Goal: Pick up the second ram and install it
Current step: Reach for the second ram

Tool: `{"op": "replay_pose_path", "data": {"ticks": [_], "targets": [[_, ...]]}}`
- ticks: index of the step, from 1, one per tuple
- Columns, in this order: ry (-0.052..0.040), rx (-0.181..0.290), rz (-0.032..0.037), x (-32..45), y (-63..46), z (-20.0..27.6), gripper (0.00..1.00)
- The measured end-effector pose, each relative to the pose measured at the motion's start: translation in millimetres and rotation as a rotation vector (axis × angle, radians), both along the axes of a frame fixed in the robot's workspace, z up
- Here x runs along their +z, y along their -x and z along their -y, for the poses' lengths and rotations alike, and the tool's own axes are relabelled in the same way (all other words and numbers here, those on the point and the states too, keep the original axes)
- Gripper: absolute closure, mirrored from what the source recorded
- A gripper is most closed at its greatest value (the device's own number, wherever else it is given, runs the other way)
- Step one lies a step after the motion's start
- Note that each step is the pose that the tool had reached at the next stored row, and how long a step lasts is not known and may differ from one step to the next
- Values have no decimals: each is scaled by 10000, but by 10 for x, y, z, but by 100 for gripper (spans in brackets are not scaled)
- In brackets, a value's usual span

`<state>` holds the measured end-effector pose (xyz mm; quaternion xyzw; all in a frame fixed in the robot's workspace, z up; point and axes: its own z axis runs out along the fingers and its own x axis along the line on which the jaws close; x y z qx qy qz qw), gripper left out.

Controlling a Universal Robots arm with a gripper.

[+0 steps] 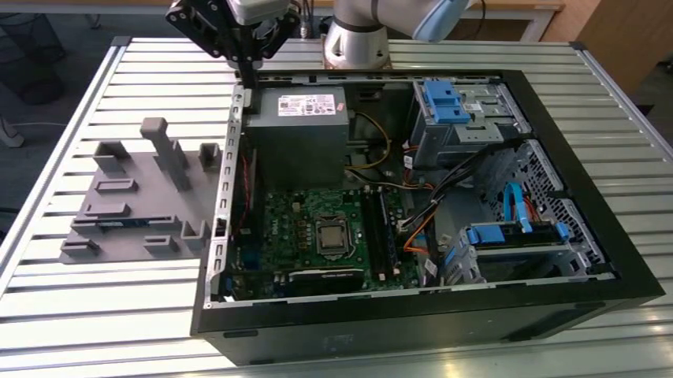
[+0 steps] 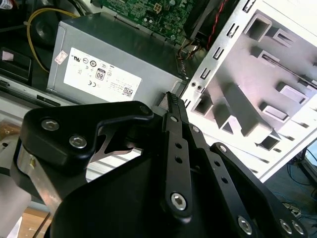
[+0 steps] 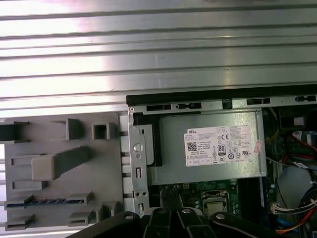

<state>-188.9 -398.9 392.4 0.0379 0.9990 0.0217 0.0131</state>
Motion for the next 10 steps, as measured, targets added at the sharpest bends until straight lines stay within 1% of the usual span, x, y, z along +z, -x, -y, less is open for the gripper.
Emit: {"op": "replay_pose_path", "data": {"ticks": [10], "targets": [[1,1,0,0,58,0,89]]}}
